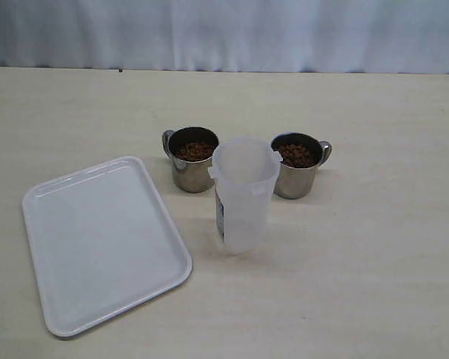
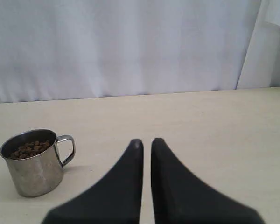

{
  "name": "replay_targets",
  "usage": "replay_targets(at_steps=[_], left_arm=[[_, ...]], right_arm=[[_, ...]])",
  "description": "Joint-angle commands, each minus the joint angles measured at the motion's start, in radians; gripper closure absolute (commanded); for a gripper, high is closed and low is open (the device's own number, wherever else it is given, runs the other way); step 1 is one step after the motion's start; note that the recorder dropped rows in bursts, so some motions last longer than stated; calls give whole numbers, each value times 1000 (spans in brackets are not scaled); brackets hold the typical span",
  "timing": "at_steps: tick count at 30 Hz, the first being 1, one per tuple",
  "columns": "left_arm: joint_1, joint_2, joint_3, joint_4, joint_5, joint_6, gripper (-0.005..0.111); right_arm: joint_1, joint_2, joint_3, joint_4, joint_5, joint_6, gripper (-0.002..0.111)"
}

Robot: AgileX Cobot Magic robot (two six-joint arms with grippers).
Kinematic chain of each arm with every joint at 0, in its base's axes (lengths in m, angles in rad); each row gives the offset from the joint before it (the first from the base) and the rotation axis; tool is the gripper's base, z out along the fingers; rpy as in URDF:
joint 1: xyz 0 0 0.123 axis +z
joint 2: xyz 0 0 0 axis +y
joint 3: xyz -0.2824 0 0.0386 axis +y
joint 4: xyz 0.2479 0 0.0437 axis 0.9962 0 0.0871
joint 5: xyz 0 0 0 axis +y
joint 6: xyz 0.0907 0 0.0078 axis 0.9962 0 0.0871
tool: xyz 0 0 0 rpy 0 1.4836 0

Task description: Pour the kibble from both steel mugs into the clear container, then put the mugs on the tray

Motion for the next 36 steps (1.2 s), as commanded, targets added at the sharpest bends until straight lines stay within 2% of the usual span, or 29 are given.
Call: replay_targets(at_steps=[1,7,9,13,16,19,20,21,22,23,24,25,28,30,32,34,35,36], left_arm=[[-7,-2,3,-2,-8,0,107],[-7,-2,3,-2,-8,0,107],[-7,-2,3,-2,-8,0,107],[-7,-2,3,-2,-8,0,107],[-7,-2,3,-2,-8,0,107],[-7,-2,3,-2,-8,0,107],[-7,-2,3,-2,-8,0,107],[-7,-2,3,-2,-8,0,107],[-7,-2,3,-2,-8,0,107],[-7,-2,3,-2,-8,0,107],[-7,-2,3,-2,-8,0,107],[-7,-2,3,-2,-8,0,107],[-7,-2,3,-2,-4,0,107],[-7,-2,3,-2,-6,0,107],[-7,-2,3,-2,-6,0,107],[-7,-2,3,-2,-6,0,107],[-7,-2,3,-2,-6,0,107],[-7,-2,3,-2,-6,0,107]], right_arm=[[2,-4,4,2,-71,0,103],[2,-4,4,8,-342,0,103],[2,-4,4,83,-455,49,103],[2,-4,4,88,-365,145,103],[48,110,4,88,-343,198,103],[166,299,4,71,-343,194,103],[265,459,4,20,-371,194,103],[358,628,4,-48,-449,170,103],[399,696,4,-84,-481,154,103],[467,861,4,-132,-586,123,103],[489,939,4,-134,-629,104,103],[519,1089,4,-115,-782,31,103],[524,1301,4,-26,-1041,-7,100],[524,1457,4,-21,-1178,-14,79],[524,1515,-5,-21,-1182,-17,55],[524,1577,-66,-24,-1169,-27,24],[524,1607,-105,-33,-1155,-27,12],[524,1628,-131,-34,-1147,-42,9]])
